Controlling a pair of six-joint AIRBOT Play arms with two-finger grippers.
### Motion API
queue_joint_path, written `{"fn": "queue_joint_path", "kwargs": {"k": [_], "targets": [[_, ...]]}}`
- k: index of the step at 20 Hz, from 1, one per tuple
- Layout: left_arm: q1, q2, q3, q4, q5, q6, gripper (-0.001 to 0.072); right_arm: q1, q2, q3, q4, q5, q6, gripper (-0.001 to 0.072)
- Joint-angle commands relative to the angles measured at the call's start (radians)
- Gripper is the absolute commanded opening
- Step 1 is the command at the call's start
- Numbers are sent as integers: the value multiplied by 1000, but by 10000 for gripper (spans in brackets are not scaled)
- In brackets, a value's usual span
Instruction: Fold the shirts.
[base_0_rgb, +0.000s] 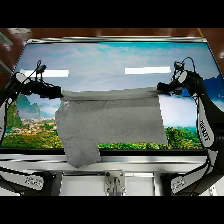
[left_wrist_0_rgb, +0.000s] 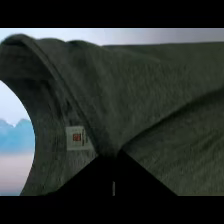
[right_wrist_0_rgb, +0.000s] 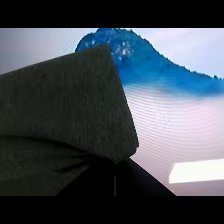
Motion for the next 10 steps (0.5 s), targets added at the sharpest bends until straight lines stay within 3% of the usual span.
{"fn": "queue_joint_path", "kwargs": {"k": [1,9,10], "targets": [[2,-36,1,83,-248,-64,34,-2,-18,-1,-48,224,53,53],[2,-46,1,129,-276,-166,35,8,-45,-1,-9,264,92,58],[2,-47,1,129,-278,-179,81,8,-44,0,-4,263,92,140]]}}
